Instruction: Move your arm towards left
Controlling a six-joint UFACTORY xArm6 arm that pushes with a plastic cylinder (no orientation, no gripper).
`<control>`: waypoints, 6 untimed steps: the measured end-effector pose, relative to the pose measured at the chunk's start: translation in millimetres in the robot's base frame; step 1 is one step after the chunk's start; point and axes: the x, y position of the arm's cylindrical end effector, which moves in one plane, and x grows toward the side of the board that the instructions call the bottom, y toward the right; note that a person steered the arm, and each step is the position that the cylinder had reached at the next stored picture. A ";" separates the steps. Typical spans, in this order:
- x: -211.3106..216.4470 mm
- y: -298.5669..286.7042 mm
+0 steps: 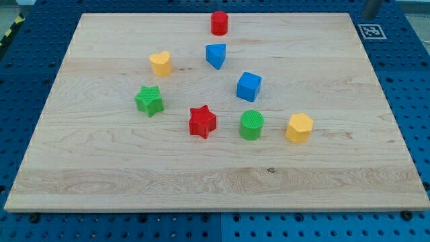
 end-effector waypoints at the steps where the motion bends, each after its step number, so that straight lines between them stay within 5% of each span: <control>1: 0.0 0.0; 6: -2.4 7.4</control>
